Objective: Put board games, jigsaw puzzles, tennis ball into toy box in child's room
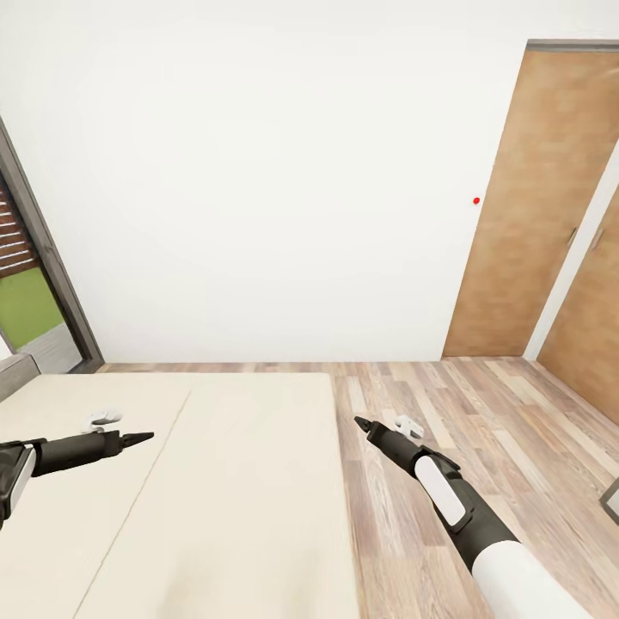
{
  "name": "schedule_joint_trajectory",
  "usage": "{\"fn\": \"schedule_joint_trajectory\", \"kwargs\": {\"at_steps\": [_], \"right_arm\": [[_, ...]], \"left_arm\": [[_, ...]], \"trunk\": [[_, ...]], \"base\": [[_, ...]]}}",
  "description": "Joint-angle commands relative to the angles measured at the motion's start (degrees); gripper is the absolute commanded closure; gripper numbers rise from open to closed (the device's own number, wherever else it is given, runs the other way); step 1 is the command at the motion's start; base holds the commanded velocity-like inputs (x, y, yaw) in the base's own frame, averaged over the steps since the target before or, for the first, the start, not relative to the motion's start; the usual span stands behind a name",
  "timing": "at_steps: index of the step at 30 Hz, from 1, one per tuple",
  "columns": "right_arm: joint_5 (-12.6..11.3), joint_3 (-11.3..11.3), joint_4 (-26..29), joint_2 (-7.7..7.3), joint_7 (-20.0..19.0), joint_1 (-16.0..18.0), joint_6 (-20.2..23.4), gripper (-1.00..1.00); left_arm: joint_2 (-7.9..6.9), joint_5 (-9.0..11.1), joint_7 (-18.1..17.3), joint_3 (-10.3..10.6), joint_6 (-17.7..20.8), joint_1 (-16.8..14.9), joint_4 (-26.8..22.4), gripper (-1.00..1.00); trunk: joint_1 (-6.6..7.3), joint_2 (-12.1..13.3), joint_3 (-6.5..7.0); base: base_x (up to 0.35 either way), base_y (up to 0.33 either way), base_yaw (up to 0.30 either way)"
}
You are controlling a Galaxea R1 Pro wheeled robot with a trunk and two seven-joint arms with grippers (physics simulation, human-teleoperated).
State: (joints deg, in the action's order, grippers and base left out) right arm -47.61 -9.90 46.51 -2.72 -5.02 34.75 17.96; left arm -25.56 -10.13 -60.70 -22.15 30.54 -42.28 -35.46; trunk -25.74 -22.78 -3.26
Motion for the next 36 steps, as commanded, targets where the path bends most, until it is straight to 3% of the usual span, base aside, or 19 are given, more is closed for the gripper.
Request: {"fn": "schedule_joint_trajectory", "kwargs": {"at_steps": [1, 13, 36], "right_arm": [[-0.26, -0.12, 0.02, -0.06, 0.00, 0.05, 0.12, -1.00], [-0.29, -0.12, -0.01, -0.06, 0.04, 0.05, 0.06, -1.00], [-0.29, -0.09, -0.84, 0.08, 0.10, 0.05, -0.03, -1.00]], "left_arm": [[0.06, -0.52, -0.47, -0.34, 0.49, -0.08, -0.03, -1.00], [0.34, -0.57, -0.47, -0.32, 0.49, -0.08, 0.04, -1.00], [0.51, -0.59, -0.21, -0.31, 0.40, -0.08, 0.04, -1.00]], "trunk": [[-0.04, -0.13, -0.14], [-0.04, -0.13, -0.14], [-0.04, -0.13, -0.14]], "base": [[0.000, 0.000, 0.000], [0.000, 0.046, 0.000], [0.000, 0.254, 0.000]]}}
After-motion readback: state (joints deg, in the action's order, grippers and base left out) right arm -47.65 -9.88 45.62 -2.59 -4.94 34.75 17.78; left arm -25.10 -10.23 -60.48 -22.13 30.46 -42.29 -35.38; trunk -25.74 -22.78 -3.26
